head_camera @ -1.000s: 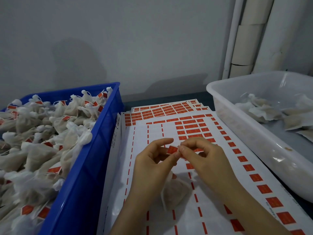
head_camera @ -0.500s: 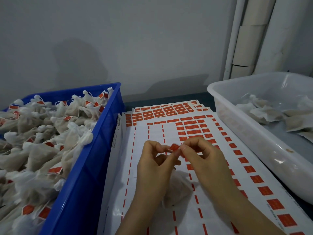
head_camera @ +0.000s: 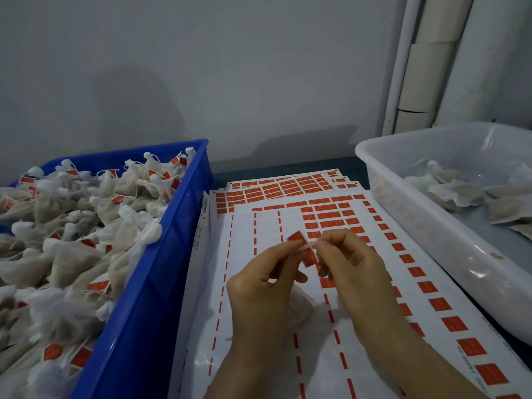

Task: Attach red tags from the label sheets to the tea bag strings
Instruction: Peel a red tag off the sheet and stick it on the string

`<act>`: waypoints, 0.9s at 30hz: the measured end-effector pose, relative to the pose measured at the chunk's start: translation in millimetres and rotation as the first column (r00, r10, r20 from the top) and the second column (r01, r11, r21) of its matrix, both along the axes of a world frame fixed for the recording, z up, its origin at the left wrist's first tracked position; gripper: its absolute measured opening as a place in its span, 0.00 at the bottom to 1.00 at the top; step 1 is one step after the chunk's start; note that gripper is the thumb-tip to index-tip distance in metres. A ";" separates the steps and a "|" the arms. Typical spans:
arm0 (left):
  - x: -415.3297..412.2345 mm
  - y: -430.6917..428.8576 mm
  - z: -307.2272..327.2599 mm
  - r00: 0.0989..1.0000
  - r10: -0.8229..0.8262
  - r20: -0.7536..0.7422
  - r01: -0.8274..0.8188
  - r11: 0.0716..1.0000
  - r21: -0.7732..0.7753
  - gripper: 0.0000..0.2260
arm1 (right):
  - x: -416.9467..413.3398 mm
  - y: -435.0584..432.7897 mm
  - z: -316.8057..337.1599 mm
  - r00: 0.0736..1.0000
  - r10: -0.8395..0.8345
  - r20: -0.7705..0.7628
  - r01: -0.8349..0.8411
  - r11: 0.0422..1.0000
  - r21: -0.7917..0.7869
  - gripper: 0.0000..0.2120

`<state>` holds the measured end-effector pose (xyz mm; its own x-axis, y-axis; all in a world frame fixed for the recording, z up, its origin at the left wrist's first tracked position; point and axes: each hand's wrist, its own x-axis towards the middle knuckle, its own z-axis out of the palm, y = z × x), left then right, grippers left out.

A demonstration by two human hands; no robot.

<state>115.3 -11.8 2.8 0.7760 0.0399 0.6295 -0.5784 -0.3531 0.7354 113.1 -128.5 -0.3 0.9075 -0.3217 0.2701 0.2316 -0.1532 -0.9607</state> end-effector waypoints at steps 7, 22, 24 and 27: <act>-0.2 -1.7 1.1 1.000 -0.012 -0.026 0.010 0.999 -0.052 0.14 | -2.0 2.4 4.9 1.000 0.006 0.024 -0.005 1.000 -0.025 0.02; -1.5 -4.7 2.1 0.956 -0.115 -0.269 0.050 0.970 -0.239 0.11 | -4.8 5.0 10.5 0.995 0.047 0.085 -0.047 0.999 -0.003 0.09; -1.8 -4.7 1.5 0.955 -0.122 -0.269 0.060 0.972 -0.226 0.11 | -5.2 5.1 10.8 0.994 0.046 0.099 -0.043 0.999 -0.032 0.09; -2.0 -4.7 2.3 0.951 -0.146 -0.274 0.084 0.971 -0.224 0.10 | -6.7 4.9 12.0 0.991 0.064 0.117 -0.054 0.995 -0.086 0.07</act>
<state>113.3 -16.5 5.1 0.9289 0.0451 0.3676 -0.3604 -0.1189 0.9252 106.3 -123.6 11.6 0.8838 -0.2407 0.4011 0.3549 -0.2137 -0.9102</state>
